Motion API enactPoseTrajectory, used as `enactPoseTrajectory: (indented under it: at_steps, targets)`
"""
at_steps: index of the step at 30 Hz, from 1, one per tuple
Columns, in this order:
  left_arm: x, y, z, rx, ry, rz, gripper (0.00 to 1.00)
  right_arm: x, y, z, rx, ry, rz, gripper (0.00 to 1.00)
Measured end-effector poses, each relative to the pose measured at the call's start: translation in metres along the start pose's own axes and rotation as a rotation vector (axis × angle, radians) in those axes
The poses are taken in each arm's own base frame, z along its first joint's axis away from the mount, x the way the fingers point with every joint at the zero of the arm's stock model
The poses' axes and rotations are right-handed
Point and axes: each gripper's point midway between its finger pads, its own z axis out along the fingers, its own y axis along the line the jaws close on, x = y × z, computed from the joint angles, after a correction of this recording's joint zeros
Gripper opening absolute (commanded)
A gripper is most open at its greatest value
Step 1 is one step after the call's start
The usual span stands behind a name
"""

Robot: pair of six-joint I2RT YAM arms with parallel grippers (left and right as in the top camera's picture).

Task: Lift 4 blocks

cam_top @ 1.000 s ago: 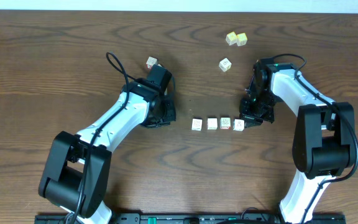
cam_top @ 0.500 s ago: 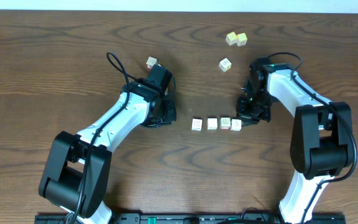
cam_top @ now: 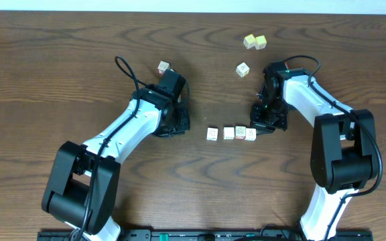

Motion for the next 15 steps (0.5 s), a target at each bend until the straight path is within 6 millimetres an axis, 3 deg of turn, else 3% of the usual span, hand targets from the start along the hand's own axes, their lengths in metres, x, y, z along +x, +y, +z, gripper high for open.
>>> enactPoseTrajectory:
  at_steps: [15]
  targets:
    - [0.0001,0.0,0.0,0.0,0.0,0.0,0.13,-0.0049,0.0086,-0.0002,-0.046,-0.016,0.002,0.01]
